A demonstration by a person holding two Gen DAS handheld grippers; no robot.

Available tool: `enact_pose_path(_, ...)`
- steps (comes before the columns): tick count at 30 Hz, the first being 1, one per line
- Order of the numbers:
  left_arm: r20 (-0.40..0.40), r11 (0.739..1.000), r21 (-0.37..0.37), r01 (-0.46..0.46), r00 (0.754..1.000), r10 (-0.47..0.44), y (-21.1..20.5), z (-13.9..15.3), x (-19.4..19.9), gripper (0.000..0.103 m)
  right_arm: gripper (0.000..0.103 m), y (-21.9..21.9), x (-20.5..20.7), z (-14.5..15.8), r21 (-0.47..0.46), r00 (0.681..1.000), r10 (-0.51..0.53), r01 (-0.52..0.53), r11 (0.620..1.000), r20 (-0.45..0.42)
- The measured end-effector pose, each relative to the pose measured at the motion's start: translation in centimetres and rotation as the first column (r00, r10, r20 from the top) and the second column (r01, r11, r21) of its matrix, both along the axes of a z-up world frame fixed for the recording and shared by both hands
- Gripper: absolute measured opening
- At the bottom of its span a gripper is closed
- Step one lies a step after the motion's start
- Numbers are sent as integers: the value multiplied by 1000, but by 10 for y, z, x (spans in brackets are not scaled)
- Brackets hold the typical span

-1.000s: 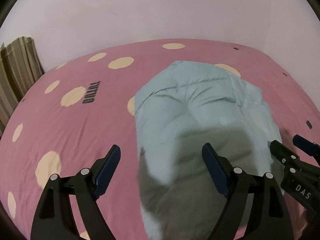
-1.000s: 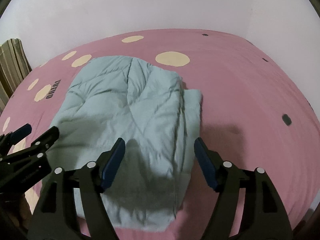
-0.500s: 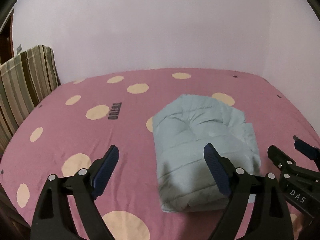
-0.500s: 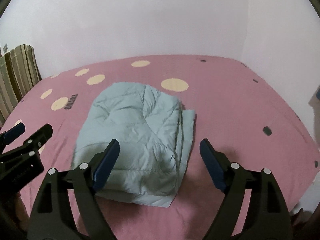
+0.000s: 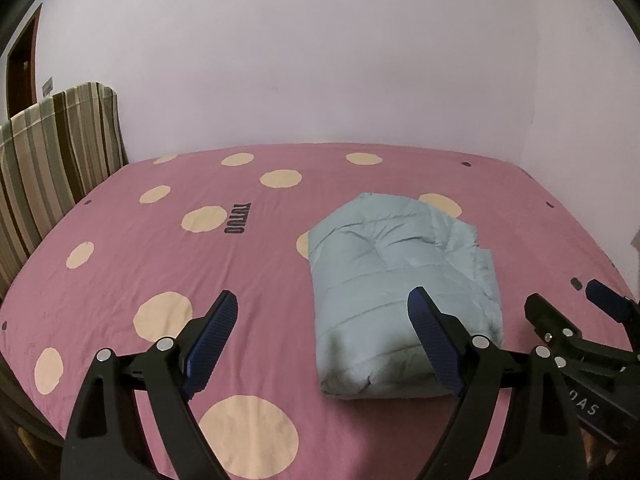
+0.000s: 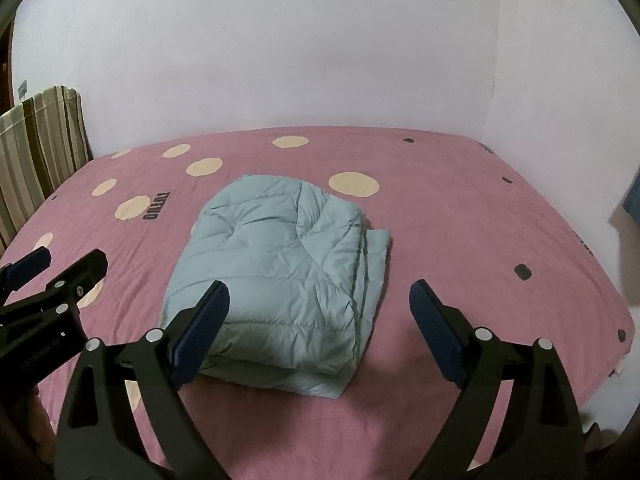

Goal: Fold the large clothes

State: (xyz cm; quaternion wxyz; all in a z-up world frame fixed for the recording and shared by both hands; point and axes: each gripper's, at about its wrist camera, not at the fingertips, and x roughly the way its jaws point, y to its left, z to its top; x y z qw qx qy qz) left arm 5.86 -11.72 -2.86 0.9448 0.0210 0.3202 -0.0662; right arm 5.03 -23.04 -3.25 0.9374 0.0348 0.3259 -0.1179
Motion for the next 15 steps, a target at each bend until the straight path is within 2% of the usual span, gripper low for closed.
enact_pose_path(15, 23, 1000, -5, 0, 1000, 0, 4, 6, -12, 86, 91, 9, -8, 6, -3, 1000, 11, -11, 1000, 18)
